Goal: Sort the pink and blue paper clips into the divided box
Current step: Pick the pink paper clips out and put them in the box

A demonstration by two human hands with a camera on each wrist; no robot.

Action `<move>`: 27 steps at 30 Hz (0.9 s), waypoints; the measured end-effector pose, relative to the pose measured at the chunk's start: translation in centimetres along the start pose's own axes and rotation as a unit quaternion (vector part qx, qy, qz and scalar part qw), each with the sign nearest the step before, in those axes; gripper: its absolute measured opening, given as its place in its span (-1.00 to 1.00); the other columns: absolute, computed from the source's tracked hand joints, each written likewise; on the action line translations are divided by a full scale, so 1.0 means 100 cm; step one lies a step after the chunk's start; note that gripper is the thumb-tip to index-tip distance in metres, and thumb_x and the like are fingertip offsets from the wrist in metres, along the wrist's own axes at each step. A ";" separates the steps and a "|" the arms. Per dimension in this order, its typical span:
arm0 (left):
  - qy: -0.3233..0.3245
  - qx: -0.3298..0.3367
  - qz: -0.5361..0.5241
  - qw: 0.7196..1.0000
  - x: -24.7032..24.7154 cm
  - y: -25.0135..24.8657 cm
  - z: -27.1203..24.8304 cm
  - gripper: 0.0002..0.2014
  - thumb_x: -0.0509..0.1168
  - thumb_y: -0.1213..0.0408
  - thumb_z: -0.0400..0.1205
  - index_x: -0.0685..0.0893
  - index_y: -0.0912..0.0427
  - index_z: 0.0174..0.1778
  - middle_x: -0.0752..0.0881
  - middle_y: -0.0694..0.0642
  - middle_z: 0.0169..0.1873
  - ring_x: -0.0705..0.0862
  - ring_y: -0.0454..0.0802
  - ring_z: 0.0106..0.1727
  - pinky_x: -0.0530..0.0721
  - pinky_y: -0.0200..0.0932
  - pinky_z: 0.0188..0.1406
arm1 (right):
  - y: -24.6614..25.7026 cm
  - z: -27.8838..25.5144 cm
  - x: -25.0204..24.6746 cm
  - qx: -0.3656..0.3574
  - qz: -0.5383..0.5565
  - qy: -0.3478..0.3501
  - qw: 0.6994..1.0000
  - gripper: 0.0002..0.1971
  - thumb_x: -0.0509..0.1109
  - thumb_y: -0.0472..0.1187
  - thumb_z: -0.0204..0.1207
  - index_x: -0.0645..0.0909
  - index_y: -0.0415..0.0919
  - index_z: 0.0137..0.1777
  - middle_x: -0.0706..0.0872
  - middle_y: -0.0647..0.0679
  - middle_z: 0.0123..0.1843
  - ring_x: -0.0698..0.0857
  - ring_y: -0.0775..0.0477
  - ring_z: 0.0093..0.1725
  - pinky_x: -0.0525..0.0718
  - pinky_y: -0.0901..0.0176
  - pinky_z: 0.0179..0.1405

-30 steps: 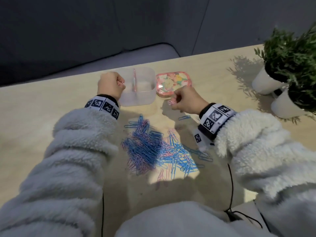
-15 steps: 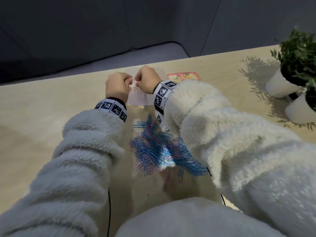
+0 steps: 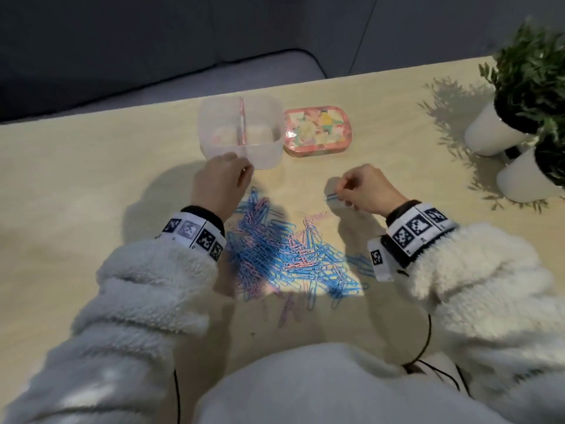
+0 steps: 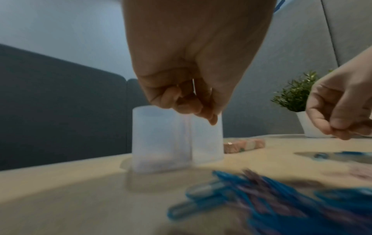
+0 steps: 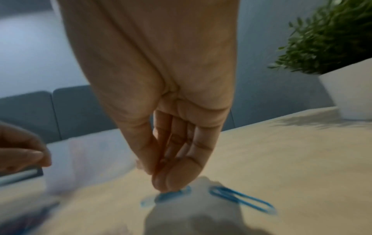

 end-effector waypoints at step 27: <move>0.233 -0.334 -0.596 0.692 0.078 -0.029 -0.025 -0.71 0.03 0.21 0.73 0.59 0.17 -0.21 0.65 0.05 -0.42 0.67 -0.21 -0.54 0.68 -0.36 -0.50 | -0.019 -0.027 0.054 -0.021 -0.087 0.029 0.996 -0.74 0.27 -0.37 0.30 0.40 -0.06 -0.52 0.67 -0.18 -0.29 0.66 -0.29 -0.17 0.61 0.08 -0.18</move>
Point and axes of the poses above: each hand's wrist, its own z-axis towards the middle knuckle, its own x-axis out of the palm, y = z × x, the point moved 7 cm from there along z, towards the middle knuckle
